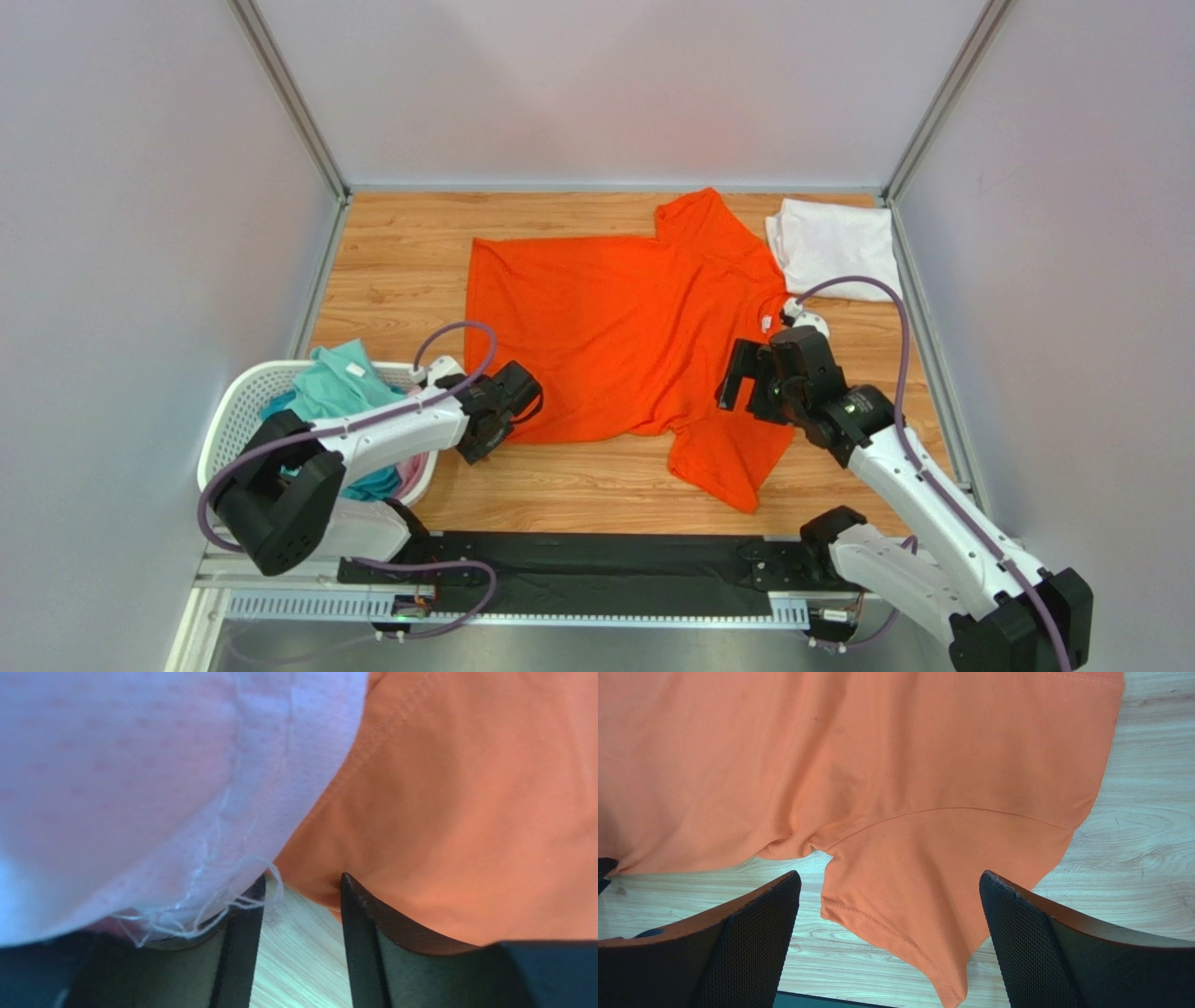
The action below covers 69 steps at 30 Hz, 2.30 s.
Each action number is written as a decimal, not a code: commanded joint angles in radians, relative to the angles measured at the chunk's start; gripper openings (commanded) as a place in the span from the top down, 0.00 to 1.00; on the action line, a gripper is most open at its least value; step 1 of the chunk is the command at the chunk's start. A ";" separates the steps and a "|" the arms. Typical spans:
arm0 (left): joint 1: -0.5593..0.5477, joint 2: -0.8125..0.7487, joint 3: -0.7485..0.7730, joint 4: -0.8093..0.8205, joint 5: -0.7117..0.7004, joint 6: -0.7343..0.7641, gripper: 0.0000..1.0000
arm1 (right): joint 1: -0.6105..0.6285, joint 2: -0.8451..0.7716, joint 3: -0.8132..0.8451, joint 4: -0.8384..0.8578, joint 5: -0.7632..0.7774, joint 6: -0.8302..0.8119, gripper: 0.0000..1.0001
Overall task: Fold and stack the t-shirts
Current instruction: Fold the tshirt
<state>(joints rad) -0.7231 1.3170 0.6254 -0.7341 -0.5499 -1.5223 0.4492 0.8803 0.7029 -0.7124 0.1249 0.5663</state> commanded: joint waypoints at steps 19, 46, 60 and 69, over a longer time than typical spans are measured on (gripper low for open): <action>0.017 0.119 0.068 -0.117 -0.041 0.017 0.64 | 0.000 -0.106 -0.034 -0.009 -0.099 -0.040 0.00; 0.017 0.024 0.047 -0.079 -0.033 0.106 1.00 | 0.287 0.040 -0.124 -0.171 -0.044 0.262 0.05; 0.016 -0.009 0.023 -0.041 -0.024 0.133 1.00 | 0.480 0.273 -0.108 -0.148 0.056 0.368 0.22; 0.017 -0.021 0.017 -0.041 -0.019 0.136 1.00 | 0.480 0.324 -0.160 -0.136 0.047 0.414 0.51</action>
<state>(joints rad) -0.7109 1.3205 0.6487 -0.7731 -0.5625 -1.4029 0.9245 1.1999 0.5709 -0.8818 0.1486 0.9318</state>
